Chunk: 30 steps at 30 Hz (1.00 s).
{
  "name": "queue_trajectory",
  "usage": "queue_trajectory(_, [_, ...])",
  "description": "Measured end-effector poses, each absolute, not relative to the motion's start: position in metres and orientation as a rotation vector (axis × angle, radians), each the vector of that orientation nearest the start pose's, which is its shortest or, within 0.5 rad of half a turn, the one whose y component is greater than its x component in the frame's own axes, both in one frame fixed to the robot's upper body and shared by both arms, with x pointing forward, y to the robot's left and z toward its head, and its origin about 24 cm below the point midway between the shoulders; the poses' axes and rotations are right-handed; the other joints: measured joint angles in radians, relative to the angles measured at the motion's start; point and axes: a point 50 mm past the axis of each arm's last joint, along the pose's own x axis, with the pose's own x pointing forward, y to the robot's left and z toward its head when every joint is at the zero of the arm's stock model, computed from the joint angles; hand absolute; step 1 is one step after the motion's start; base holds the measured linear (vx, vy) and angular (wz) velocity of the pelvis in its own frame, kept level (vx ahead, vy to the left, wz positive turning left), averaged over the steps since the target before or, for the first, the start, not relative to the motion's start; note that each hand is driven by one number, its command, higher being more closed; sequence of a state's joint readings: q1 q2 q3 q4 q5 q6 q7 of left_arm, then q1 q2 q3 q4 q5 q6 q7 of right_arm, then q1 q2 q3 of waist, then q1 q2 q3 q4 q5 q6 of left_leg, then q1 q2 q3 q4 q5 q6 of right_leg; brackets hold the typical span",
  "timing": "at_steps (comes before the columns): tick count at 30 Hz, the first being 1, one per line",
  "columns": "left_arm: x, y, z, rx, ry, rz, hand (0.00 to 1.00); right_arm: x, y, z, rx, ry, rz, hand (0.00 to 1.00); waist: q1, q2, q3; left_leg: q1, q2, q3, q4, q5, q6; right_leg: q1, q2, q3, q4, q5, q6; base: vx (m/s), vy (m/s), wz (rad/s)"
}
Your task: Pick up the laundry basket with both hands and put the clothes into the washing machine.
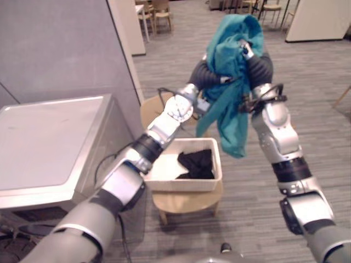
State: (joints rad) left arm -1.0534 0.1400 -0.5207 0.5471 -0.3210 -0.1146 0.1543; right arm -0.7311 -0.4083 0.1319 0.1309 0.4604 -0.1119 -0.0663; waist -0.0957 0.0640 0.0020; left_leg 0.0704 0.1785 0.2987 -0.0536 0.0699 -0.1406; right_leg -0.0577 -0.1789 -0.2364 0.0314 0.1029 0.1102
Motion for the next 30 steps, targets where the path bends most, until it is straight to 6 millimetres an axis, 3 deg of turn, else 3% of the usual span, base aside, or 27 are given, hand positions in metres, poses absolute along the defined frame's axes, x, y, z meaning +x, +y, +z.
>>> queue_trajectory(8, [0.359, 0.000, 0.230, 0.149, -0.505, -0.489, 1.00, 0.333, -0.165, 0.243, 0.076, -0.654, 0.158, 0.00, 0.005, 0.000, 0.000, 0.000, 0.000, -0.003, 0.000, 0.000, 0.000, 0.002, 0.000, -0.001, 0.000, 0.000, 0.000, 0.00, 0.000, 0.00])
queue_trajectory(11, [0.359, 0.005, 0.238, 0.134, -0.535, -0.477, 1.00, 0.316, -0.186, 0.236, 0.113, -0.682, 0.092, 0.00, 0.005, -0.001, 0.000, -0.001, 0.000, -0.005, 0.000, -0.001, 0.001, 0.002, 0.000, -0.002, 0.000, -0.001, 0.001, 0.00, 0.000, 0.00])
queue_trajectory(14, [0.365, 0.031, 0.247, 0.126, -0.560, -0.400, 1.00, 0.297, -0.217, 0.222, 0.124, -0.686, -0.023, 0.00, 0.001, -0.001, 0.001, -0.001, 0.000, -0.004, 0.000, -0.001, 0.002, 0.002, 0.001, -0.006, 0.001, -0.001, 0.002, 0.00, 0.000, 0.00])
queue_trajectory(16, [0.364, 0.069, 0.260, 0.136, -0.626, -0.297, 1.00, 0.278, -0.257, 0.206, 0.121, -0.668, -0.184, 0.00, -0.001, 0.001, 0.000, 0.002, -0.001, -0.002, 0.000, -0.001, 0.002, 0.003, 0.001, -0.006, 0.002, -0.002, 0.003, 0.00, 0.000, 0.00])
queue_trajectory(19, [0.356, 0.119, 0.267, 0.172, -0.693, -0.171, 1.00, 0.253, -0.295, 0.188, 0.100, -0.632, -0.345, 0.00, -0.002, 0.007, 0.000, 0.002, -0.001, -0.003, 0.000, -0.001, 0.002, 0.003, 0.001, -0.006, 0.002, -0.003, 0.004, 0.00, 0.000, 0.00])
queue_trajectory(21, [0.342, 0.176, 0.262, 0.216, -0.713, -0.017, 1.00, 0.229, -0.319, 0.171, 0.068, -0.583, -0.458, 0.00, -0.002, 0.015, -0.004, 0.003, -0.001, -0.005, 0.000, -0.001, 0.001, 0.007, 0.001, -0.008, 0.002, -0.005, 0.006, 0.00, 0.000, 0.02])
queue_trajectory(22, [0.336, 0.188, 0.260, 0.222, -0.718, 0.018, 1.00, 0.224, -0.324, 0.166, 0.065, -0.566, -0.482, 0.00, -0.002, 0.015, -0.003, 0.004, -0.001, -0.008, 0.000, -0.001, 0.001, 0.009, 0.000, -0.010, 0.002, -0.005, 0.007, 0.00, 0.000, 0.09])
queue_trajectory(24, [0.305, 0.235, 0.249, 0.231, -0.742, 0.172, 1.00, 0.201, -0.334, 0.140, 0.076, -0.485, -0.568, 0.00, -0.001, 0.016, -0.004, 0.010, -0.001, -0.020, -0.001, -0.004, 0.003, 0.022, -0.001, -0.019, 0.002, -0.016, 0.015, 0.00, 0.000, 0.14])
queue_trajectory(25, [0.296, 0.246, 0.246, 0.229, -0.748, 0.215, 1.00, 0.195, -0.334, 0.131, 0.083, -0.459, -0.588, 0.00, -0.001, 0.016, -0.004, 0.012, -0.001, -0.024, -0.001, -0.006, 0.004, 0.026, -0.001, -0.023, 0.002, -0.018, 0.016, 0.00, 0.001, 0.15])
queue_trajectory(27, [0.258, 0.284, 0.229, 0.286, -0.740, 0.378, 1.00, 0.169, -0.328, 0.090, 0.112, -0.316, -0.650, 0.00, 0.002, 0.016, -0.006, 0.013, -0.002, -0.035, 0.000, -0.014, 0.008, 0.035, -0.004, -0.036, -0.001, -0.021, 0.015, 0.00, 0.003, 0.15])
queue_trajectory(28, [0.249, 0.291, 0.224, 0.298, -0.730, 0.417, 1.00, 0.162, -0.325, 0.079, 0.122, -0.274, -0.664, 0.00, 0.006, 0.016, -0.008, 0.011, -0.003, -0.038, 0.000, -0.016, 0.007, 0.036, -0.005, -0.039, -0.001, -0.023, 0.017, 0.01, 0.009, 0.14])
queue_trajectory(30, [0.216, 0.310, 0.193, 0.319, -0.649, 0.587, 1.00, 0.134, -0.309, 0.034, 0.206, -0.108, -0.728, 0.00, 0.030, 0.019, -0.017, 0.009, -0.009, -0.048, -0.001, -0.018, 0.007, 0.042, -0.013, -0.043, -0.001, -0.024, 0.018, 0.02, 0.020, 0.15])
